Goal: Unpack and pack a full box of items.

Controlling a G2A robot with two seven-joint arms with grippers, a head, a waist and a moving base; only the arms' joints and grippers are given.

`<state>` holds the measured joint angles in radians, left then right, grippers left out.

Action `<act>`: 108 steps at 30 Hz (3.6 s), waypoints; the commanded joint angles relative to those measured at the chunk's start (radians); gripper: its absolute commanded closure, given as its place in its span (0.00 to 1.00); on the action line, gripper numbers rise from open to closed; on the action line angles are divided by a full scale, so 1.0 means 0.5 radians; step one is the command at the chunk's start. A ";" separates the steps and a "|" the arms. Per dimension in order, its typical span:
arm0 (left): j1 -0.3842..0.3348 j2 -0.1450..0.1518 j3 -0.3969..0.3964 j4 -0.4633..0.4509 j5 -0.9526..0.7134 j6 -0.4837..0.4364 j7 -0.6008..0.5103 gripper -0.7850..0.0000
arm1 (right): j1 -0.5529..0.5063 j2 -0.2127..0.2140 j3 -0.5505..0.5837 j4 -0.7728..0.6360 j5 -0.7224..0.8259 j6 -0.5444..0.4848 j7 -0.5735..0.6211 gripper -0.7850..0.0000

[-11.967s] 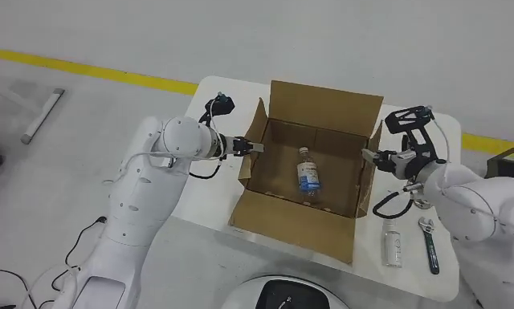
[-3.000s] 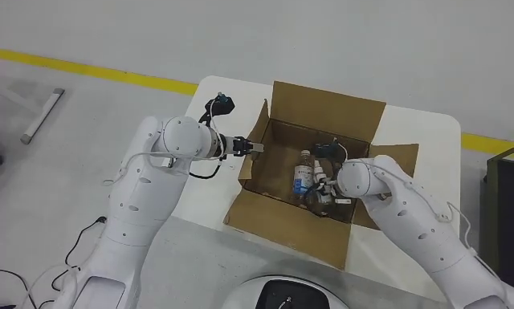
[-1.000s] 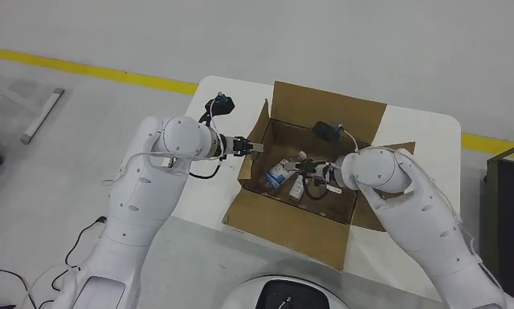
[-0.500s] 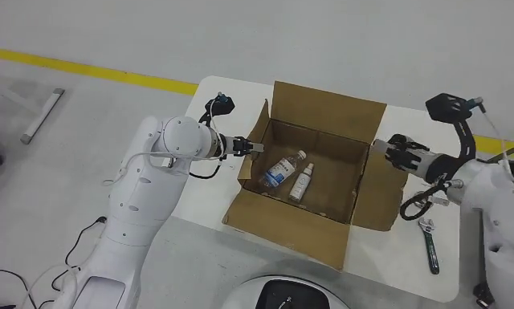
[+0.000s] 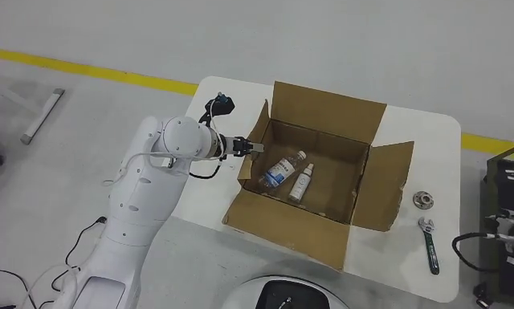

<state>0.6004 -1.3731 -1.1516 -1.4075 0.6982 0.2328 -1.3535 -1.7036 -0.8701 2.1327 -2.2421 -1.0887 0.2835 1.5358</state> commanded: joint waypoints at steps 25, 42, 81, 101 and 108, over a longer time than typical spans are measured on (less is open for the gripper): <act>0.000 0.000 0.000 0.000 0.000 0.000 0.000 0.00 | -0.130 -0.011 -0.348 0.312 0.177 -0.106 -0.215 0.71; 0.000 0.000 0.000 0.000 0.000 0.000 0.000 0.00 | 0.104 -0.020 -0.645 0.610 0.070 -0.130 -0.216 0.56; 0.000 0.000 0.000 0.000 0.000 0.000 0.000 0.00 | 0.306 -0.045 -0.773 0.936 0.149 -0.279 -0.262 0.63; 0.000 0.000 0.000 0.000 0.000 0.000 0.000 0.00 | 0.307 -0.052 -0.572 0.772 0.475 -0.286 -0.250 1.00; 0.000 0.000 0.000 0.000 0.000 0.000 0.000 0.00 | 0.227 -0.076 -0.060 0.560 1.308 -0.295 -0.343 1.00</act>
<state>0.6004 -1.3730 -1.1517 -1.4075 0.6982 0.2328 -1.3535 -1.5870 -0.9059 2.0515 -1.9497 -0.5369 0.1368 1.3716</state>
